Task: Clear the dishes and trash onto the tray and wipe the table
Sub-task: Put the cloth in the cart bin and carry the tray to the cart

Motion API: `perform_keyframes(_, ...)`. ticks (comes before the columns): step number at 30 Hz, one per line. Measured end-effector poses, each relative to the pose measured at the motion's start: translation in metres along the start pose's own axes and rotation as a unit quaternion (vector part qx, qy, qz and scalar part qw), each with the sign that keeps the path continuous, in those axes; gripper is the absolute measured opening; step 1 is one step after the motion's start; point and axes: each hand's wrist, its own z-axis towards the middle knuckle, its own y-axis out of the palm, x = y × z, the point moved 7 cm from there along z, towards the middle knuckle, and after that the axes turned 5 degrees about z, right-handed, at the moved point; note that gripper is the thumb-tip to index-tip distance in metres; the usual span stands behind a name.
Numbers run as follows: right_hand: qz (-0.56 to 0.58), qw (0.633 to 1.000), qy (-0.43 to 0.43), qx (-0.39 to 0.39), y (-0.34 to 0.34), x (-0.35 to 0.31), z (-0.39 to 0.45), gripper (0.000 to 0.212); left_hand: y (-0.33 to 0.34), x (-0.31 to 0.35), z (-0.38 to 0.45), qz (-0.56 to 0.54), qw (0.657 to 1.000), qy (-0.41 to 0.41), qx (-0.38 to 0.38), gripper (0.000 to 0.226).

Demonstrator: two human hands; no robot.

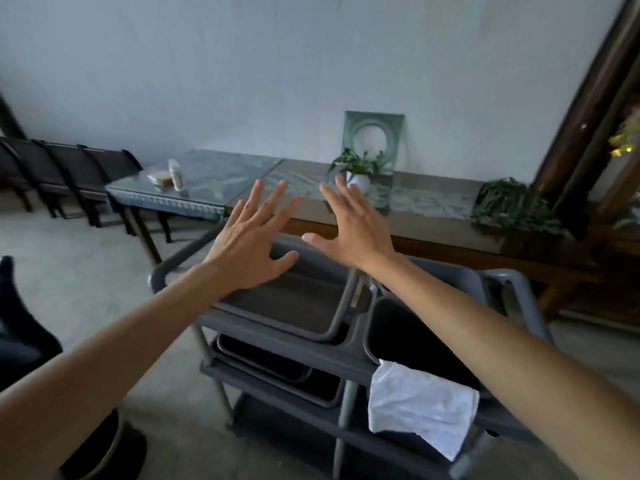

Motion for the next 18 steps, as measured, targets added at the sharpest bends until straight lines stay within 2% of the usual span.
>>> perform_keyframes(8,0.025,0.999,-0.036,0.007,0.017,-0.110,0.045,0.099,-0.079,-0.122,-0.087,0.074,0.989,-0.127,0.012,0.088)
perform_keyframes(18,0.062,0.989,-0.133,0.021,0.056,-0.233,0.106,0.100,-0.108,-0.239,-0.153,0.097,0.964,-0.246,0.032,0.091)
